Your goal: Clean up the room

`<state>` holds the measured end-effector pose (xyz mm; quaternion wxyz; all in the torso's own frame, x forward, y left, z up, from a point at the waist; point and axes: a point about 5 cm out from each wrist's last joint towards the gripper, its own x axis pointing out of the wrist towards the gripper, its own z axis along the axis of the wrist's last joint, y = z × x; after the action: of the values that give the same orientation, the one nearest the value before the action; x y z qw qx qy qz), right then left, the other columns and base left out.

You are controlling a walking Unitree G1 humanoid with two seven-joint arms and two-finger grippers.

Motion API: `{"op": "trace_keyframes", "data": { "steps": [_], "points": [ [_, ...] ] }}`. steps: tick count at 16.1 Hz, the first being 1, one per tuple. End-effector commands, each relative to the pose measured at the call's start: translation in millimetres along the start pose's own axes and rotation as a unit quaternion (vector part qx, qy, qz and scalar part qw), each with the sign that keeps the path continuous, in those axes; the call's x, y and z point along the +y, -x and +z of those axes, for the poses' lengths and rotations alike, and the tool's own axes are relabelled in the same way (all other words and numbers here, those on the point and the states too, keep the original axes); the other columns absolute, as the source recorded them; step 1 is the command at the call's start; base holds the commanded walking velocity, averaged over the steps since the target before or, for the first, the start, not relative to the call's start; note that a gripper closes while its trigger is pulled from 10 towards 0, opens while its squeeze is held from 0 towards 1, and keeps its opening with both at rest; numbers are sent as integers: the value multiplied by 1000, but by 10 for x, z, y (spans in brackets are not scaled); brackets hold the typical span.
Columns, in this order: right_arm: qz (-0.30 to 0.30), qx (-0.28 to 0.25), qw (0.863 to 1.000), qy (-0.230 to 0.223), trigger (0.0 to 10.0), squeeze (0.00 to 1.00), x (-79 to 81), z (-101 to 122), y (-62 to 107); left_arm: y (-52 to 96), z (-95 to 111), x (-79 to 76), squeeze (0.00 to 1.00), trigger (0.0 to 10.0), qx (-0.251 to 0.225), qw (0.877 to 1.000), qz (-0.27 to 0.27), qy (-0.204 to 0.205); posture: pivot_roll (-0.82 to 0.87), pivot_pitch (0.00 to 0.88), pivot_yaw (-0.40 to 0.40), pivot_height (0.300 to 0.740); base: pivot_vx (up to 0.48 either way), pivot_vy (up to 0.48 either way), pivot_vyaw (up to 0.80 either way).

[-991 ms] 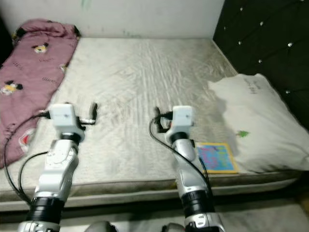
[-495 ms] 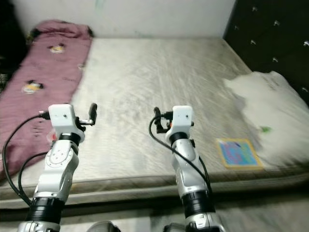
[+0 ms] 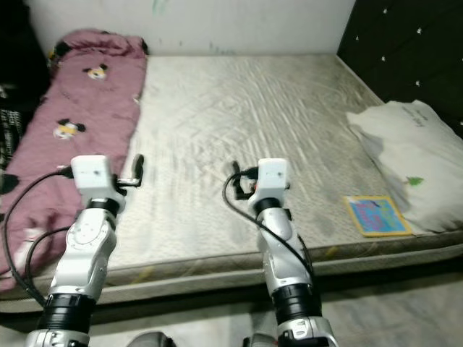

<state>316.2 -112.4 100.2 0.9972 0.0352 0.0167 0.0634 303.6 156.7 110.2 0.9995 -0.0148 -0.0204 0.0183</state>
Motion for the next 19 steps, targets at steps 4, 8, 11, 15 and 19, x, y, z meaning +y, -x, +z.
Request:
{"op": "trace_keyframes", "data": {
  "steps": [4,8,11,15,19],
  "points": [
    [-16,4,1000,6,10000,0,-118,-5,3,-15,9,-112,0,10000,0,1000,-18,6,18,0,-11,740,0,480,0],
    [-13,6,1000,8,10000,0,-121,-9,-3,-6,14,-124,0,10000,-4,1000,-22,5,21,0,-15,740,0,480,0],
    [-12,8,1000,8,10000,0,-120,-17,-4,-6,17,-135,0,10000,-5,1000,-27,7,21,0,-15,740,0,480,0],
    [-12,10,1000,8,10000,0,-114,-29,3,-8,21,-132,0,10000,-5,1000,-26,13,20,0,-12,740,0,480,0],
    [-12,12,1000,9,10000,0,-116,-37,5,-5,27,-131,0,10000,-10,1000,-21,4,21,0,-13,740,0,480,0]
  ]
}}
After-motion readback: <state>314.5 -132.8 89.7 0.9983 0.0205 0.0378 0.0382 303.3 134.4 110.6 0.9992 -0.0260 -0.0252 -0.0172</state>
